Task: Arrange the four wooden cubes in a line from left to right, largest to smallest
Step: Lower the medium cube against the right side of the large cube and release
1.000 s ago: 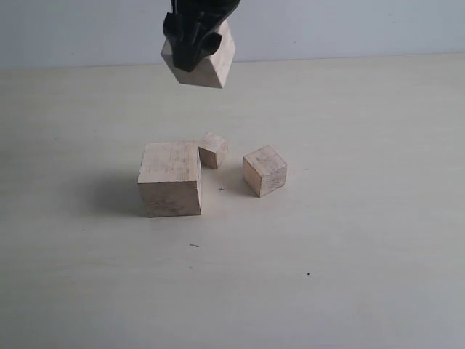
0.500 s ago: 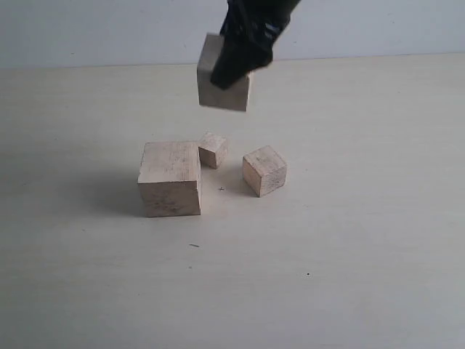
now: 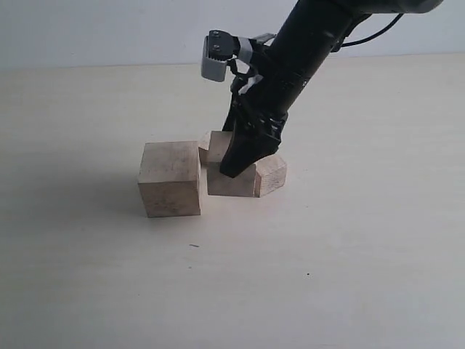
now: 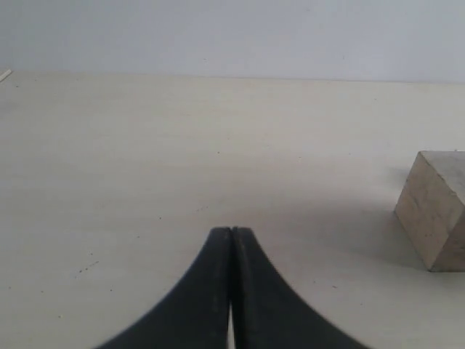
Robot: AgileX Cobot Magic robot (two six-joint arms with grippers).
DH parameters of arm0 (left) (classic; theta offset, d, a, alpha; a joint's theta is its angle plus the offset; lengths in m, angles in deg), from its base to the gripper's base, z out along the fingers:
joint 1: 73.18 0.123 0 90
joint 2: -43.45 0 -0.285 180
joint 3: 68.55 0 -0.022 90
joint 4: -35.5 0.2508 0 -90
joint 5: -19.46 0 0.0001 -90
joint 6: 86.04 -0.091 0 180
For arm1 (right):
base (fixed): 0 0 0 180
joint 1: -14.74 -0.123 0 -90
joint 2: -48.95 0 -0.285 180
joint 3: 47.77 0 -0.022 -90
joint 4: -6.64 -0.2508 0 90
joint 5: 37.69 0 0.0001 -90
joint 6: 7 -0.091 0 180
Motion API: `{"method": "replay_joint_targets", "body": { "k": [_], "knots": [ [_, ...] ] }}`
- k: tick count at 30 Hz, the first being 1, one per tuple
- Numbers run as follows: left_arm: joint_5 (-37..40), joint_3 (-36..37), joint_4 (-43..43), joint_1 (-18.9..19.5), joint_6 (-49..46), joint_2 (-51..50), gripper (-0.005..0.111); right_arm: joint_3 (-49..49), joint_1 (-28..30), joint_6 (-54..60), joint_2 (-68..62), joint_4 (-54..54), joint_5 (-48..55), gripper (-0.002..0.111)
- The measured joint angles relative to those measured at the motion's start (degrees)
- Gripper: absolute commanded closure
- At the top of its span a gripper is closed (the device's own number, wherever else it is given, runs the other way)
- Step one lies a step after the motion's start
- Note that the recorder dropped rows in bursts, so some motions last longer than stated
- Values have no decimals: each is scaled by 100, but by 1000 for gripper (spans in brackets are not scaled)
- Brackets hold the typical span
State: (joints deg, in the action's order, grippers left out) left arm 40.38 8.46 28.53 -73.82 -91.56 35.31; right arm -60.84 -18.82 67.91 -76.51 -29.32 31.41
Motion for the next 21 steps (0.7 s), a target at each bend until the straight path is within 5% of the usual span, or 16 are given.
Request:
{"method": "replay_joint_targets", "body": {
  "k": [21],
  "knots": [
    [0,0,0,0,0,0,107,0,0,1137,-742,89,-624,108]
  ]
}}
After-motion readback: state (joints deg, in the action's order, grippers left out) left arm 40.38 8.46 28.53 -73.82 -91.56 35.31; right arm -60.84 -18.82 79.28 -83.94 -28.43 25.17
